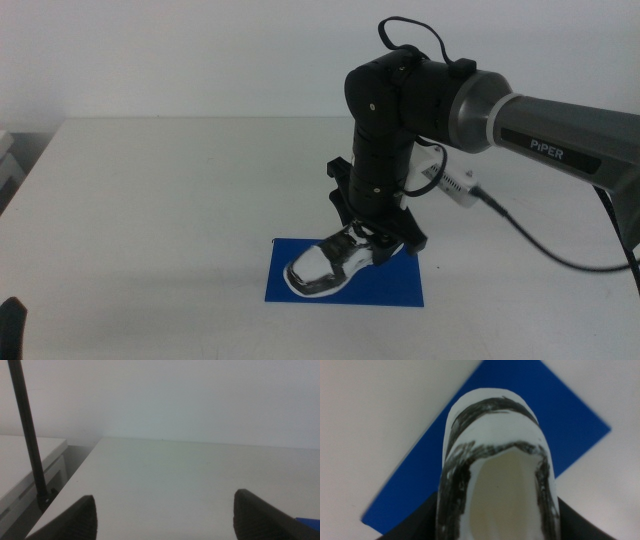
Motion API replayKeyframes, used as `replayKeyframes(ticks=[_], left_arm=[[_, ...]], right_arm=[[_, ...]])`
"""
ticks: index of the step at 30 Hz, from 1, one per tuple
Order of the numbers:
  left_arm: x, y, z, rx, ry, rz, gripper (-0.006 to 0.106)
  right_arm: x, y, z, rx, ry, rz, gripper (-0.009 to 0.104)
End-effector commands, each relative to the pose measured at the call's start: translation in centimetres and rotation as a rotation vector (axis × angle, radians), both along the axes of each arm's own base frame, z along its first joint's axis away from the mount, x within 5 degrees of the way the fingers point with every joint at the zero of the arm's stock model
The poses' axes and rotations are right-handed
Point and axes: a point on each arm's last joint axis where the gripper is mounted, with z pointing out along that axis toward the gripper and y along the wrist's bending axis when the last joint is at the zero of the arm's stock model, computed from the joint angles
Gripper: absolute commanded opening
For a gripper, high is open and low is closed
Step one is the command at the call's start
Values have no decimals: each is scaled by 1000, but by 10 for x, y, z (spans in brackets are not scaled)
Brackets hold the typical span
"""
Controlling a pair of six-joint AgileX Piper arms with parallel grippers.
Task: Use one arm to grab the shoe from the table and place it on the mat.
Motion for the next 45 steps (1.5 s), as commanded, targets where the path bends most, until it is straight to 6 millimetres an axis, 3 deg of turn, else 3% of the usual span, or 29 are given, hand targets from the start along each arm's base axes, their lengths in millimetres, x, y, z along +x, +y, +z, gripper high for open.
replayKeyframes(ticks=[1,8,31,37,45], left_arm=[[0,-1,6,-3,-84,-13,94],[0,-1,6,-3,-84,-13,94],[0,-1,6,-3,-84,-13,94],[0,-1,6,-3,-84,-13,94],[0,-1,6,-3,-84,-13,94]], right_arm=[[-10,-5,34,15,-8,-93,-4],[-10,-5,34,57,28,-519,-4],[7,-18,16,-30,-11,-536,-4],[9,-16,3,-53,9,-535,-4],[5,-9,3,2,72,-549,-4]])
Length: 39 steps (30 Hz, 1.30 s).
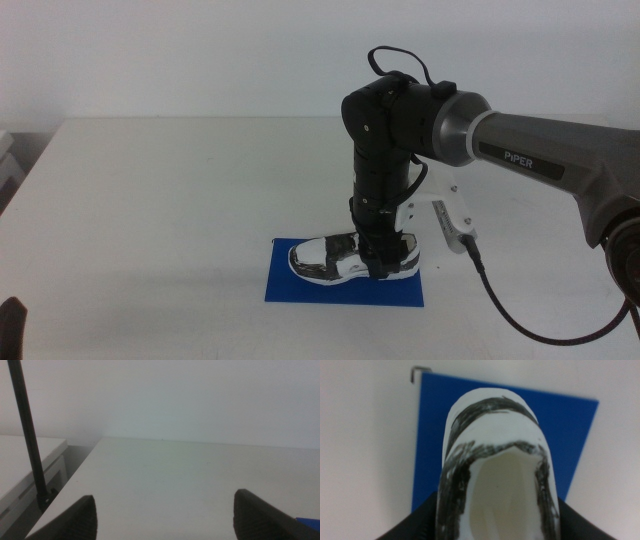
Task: Use one arm to grab the shoe from the table and place it on the mat.
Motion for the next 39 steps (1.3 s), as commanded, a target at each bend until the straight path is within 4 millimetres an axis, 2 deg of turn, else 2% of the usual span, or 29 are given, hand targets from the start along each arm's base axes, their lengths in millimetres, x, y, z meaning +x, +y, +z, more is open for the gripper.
replayKeyframes(ticks=[1,12,13,14,15,17,19,23,32,34,39], left_arm=[[0,-1,6,-3,-84,-13,94],[0,-1,6,-3,-84,-13,94],[0,-1,6,-3,-84,-13,94],[0,-1,6,-3,-84,-13,94],[0,-1,6,-3,-84,-13,94],[0,-1,6,-3,-84,-13,94],[0,-1,6,-3,-84,-13,94],[0,-1,6,-3,-84,-13,94],[0,-1,6,-3,-84,-13,94],[0,-1,6,-3,-84,-13,94],[0,-1,6,-3,-84,-13,94]], right_arm=[[-6,-5,35,30,-7,-13,-4],[-4,0,23,51,14,-21,-2],[-3,0,23,60,5,-21,9],[-1,1,23,70,-11,-21,24],[-1,1,23,63,-16,-15,63],[-1,1,23,61,-17,6,79],[-1,1,25,63,-23,38,90],[-3,0,35,78,-43,103,92],[-18,0,65,179,-13,90,92],[-23,-2,74,187,-4,94,92],[-30,-14,107,185,-107,156,92]])
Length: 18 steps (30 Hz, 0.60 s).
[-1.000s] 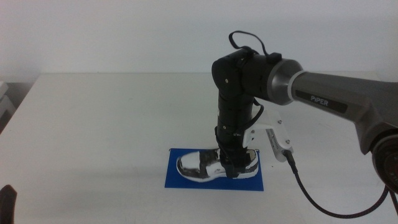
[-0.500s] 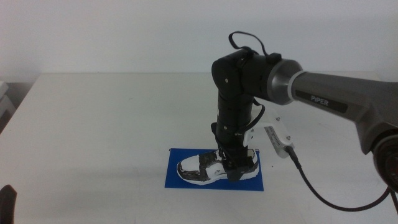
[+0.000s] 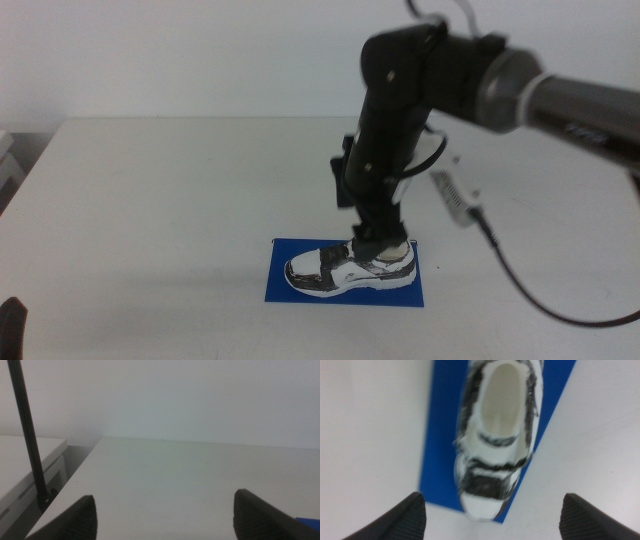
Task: Use one arm to grab the shoe from the table and place it on the mat.
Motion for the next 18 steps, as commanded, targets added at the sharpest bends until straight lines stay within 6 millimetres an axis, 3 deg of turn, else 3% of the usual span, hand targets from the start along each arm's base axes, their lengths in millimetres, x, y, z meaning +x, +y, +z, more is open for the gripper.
replayKeyframes(ticks=[1,3,4,7,12,15,18], left_arm=[[0,-1,6,-3,-84,-13,94],[0,-1,6,-3,-84,-13,94],[0,-1,6,-3,-84,-13,94],[0,-1,6,-3,-84,-13,94],[0,-1,6,-3,-84,-13,94],[0,-1,6,-3,-84,-13,94],[0,-1,6,-3,-84,-13,94]], right_arm=[[-13,-20,52,-10,-90,45,92],[-16,-32,71,-69,-192,108,92],[-19,-48,92,-177,-321,204,92],[-24,-73,124,-396,-497,407,92],[-36,-104,165,-728,-645,698,92],[-39,-116,180,-883,-680,772,92],[-47,-134,197,-885,-733,730,92]])
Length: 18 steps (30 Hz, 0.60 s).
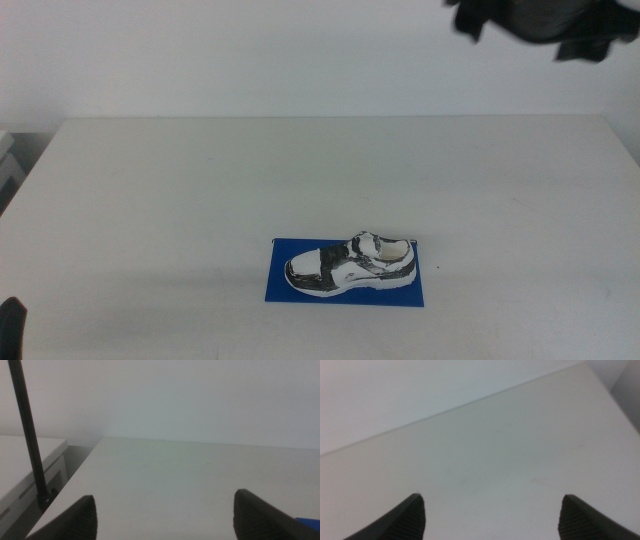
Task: Use one arm to grab the shoe from the table and place it on the mat.
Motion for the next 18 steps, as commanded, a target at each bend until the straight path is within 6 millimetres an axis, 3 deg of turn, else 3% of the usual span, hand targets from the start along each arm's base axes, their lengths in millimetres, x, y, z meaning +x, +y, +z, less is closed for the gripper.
replayKeyframes(ticks=[1,5,9,13,18], left_arm=[[0,-1,6,-3,-84,-13,94],[0,-1,6,-3,-84,-13,94],[0,-1,6,-3,-84,-13,94],[0,-1,6,-3,-84,-13,94],[0,-1,6,-3,-84,-13,94]], right_arm=[[-20,-34,38,-21,-107,-49,92],[-49,-66,51,-6,-149,-21,92],[-73,-101,49,1,-269,87,92],[-100,-130,33,-47,-388,200,92],[-135,-149,-14,-128,-473,267,92]])
